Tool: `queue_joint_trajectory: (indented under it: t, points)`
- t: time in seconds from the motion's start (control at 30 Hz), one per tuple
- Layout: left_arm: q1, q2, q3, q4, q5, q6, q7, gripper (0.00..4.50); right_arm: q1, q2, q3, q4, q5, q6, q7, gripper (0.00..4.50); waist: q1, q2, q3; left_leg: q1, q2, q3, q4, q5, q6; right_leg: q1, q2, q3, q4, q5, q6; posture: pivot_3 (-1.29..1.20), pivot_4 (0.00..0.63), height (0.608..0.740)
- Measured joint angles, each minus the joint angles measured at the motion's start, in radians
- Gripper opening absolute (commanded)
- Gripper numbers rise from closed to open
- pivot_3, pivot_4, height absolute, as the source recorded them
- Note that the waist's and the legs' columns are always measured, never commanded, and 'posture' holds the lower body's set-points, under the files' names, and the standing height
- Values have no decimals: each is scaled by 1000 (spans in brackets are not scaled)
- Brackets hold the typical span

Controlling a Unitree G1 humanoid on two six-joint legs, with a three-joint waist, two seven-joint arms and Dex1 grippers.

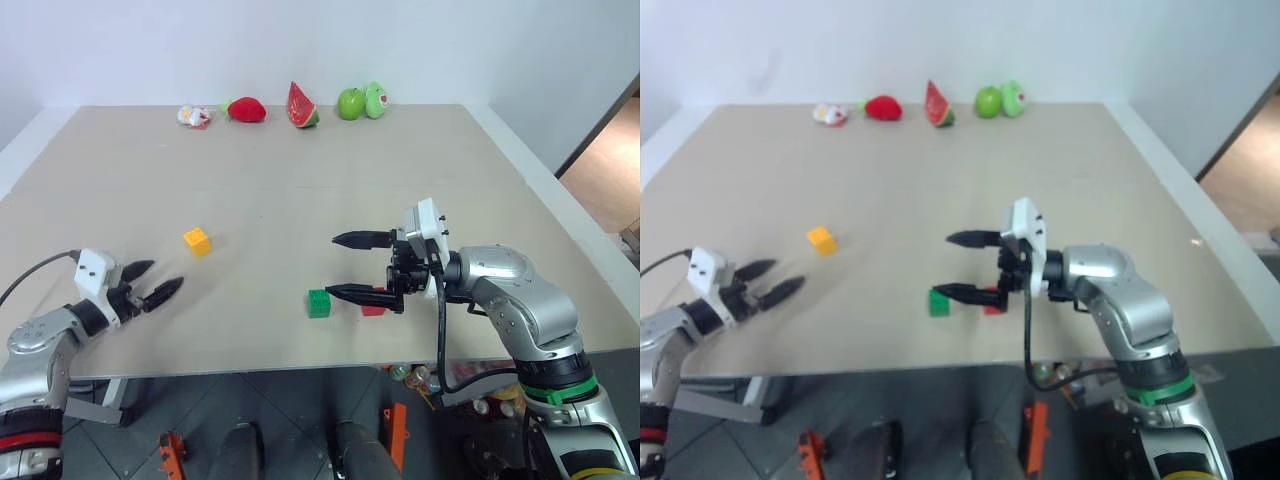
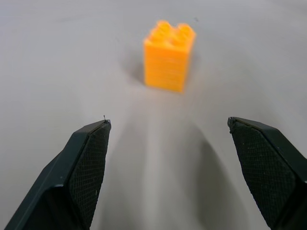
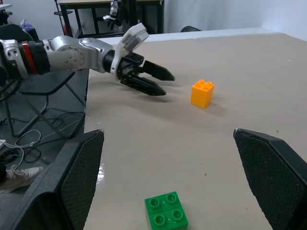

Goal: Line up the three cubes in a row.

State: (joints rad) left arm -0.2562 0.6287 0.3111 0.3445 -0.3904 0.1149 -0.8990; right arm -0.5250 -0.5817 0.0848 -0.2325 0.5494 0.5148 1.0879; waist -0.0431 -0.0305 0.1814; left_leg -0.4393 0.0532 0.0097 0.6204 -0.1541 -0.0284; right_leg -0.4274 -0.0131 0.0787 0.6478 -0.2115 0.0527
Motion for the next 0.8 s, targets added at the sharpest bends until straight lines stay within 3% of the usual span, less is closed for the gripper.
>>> queue_joint_trajectory:
  t: [0.7, 0.8]
  points:
    - [-411, -56, -102, 567, 114, -196, -43, 4030, 1, -4, -2, -25, -9, -1, -21, 4500, 0, 0, 0, 0, 0, -1, 0, 0, 0, 0, 2, 0, 0, 0, 1, 0, 150, 740]
    - [-432, -70, -104, 602, 118, -216, -59, 3170, 4, -11, -3, -28, -7, 1, -24, 4500, 0, -1, 0, 0, 0, -1, 0, 0, 0, 0, 2, 0, 0, 0, 1, 0, 150, 740]
